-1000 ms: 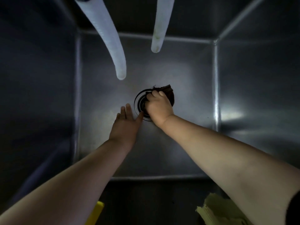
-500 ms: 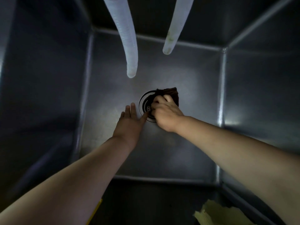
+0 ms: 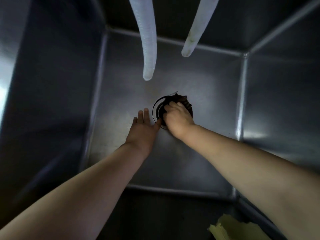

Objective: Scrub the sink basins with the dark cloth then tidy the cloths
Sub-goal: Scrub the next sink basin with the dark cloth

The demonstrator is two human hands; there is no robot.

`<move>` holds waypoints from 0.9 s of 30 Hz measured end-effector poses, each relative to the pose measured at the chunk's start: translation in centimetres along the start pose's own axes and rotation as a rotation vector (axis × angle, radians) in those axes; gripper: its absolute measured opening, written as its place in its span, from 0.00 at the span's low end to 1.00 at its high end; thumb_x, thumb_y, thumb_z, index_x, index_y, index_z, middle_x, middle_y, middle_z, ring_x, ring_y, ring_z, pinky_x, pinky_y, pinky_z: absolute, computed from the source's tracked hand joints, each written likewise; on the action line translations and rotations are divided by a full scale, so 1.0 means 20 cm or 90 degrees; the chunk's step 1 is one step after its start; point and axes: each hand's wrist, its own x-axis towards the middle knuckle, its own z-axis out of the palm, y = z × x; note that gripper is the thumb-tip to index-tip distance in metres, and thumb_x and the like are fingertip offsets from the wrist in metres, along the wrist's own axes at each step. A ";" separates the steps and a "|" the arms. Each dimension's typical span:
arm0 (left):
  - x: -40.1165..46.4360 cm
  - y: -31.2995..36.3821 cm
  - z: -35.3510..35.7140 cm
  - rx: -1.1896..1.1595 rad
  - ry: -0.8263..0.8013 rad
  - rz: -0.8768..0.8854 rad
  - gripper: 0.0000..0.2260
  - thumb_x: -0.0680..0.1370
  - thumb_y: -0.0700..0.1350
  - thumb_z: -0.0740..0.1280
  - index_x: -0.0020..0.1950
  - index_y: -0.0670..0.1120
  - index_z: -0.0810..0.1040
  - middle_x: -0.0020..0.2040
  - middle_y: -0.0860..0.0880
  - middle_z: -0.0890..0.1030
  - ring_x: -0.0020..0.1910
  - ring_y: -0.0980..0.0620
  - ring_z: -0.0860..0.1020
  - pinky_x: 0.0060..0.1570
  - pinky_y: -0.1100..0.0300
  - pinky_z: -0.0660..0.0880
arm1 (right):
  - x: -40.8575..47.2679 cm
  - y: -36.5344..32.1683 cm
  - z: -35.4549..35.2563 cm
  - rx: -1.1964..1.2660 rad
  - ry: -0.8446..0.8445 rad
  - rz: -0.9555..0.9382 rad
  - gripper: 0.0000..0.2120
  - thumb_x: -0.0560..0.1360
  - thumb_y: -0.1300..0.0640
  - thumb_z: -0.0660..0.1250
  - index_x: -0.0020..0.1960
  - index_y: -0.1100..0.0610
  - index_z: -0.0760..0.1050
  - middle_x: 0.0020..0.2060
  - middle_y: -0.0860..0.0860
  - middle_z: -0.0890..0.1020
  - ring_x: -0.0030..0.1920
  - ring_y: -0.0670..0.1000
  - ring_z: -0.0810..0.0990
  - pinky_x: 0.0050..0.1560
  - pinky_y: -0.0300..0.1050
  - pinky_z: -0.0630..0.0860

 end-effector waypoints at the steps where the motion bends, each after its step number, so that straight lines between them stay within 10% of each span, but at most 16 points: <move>1: 0.00 0.00 0.00 0.001 -0.002 0.000 0.37 0.78 0.39 0.62 0.77 0.52 0.40 0.74 0.33 0.36 0.75 0.35 0.41 0.74 0.48 0.50 | -0.01 0.01 0.03 -0.006 -0.007 -0.001 0.04 0.69 0.63 0.70 0.43 0.59 0.82 0.47 0.54 0.80 0.50 0.56 0.76 0.47 0.42 0.65; 6: 0.00 0.01 -0.01 0.013 0.002 -0.002 0.37 0.77 0.38 0.62 0.77 0.52 0.41 0.74 0.32 0.36 0.75 0.34 0.41 0.74 0.47 0.50 | -0.07 0.07 0.04 0.069 -0.086 0.047 0.19 0.77 0.58 0.57 0.66 0.49 0.70 0.64 0.48 0.68 0.56 0.53 0.64 0.52 0.38 0.58; 27: 0.03 -0.08 -0.08 0.195 0.009 0.084 0.54 0.65 0.61 0.72 0.77 0.47 0.38 0.76 0.43 0.35 0.75 0.41 0.35 0.73 0.43 0.43 | -0.07 0.10 -0.11 -0.122 -0.134 -0.139 0.19 0.78 0.50 0.52 0.63 0.51 0.74 0.66 0.46 0.70 0.66 0.53 0.61 0.60 0.48 0.55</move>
